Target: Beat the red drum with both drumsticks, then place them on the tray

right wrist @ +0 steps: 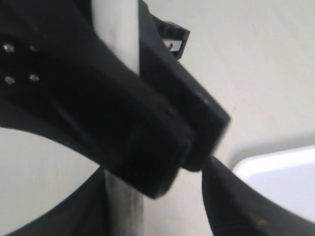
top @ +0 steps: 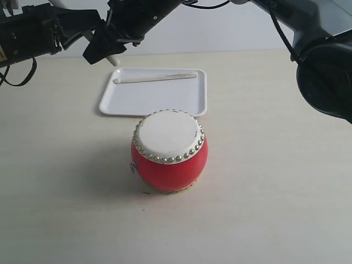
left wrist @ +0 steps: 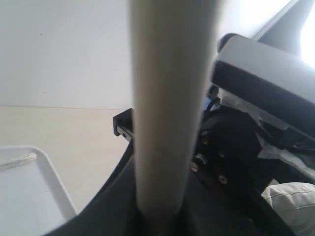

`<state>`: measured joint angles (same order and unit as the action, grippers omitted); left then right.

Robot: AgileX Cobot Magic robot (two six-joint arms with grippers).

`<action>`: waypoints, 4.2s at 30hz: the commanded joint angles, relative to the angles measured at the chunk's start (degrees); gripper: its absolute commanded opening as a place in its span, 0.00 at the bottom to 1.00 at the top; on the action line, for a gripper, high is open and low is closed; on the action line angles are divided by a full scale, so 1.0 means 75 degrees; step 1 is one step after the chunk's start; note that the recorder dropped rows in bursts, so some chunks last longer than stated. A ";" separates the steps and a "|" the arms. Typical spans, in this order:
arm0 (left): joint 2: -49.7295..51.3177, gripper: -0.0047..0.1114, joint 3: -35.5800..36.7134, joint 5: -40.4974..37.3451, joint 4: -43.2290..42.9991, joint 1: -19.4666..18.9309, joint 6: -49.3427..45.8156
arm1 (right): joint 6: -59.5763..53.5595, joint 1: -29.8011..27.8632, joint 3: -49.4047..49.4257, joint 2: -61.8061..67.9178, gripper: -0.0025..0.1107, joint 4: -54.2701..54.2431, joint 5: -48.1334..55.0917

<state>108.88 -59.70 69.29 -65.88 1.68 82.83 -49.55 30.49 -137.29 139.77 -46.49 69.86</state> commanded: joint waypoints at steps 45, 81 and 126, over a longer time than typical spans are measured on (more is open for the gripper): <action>-0.0014 0.76 -0.0029 0.0090 0.0185 0.0007 0.0098 | 0.0713 0.0025 -0.0054 -0.0003 0.02 0.0206 0.0014; -0.0042 0.04 -0.0029 -0.0019 -0.0636 -0.1303 0.0389 | -0.0223 -0.0775 -0.0054 0.0716 0.02 0.5101 -0.0164; -0.0155 0.04 -0.0029 -0.0006 -0.0645 -0.1288 0.0389 | -0.1034 -0.0775 -0.0037 0.1488 0.02 0.5541 -0.0704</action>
<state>108.30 -59.75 68.97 -70.76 -7.94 85.49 -57.21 24.86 -137.29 151.01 -4.97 65.07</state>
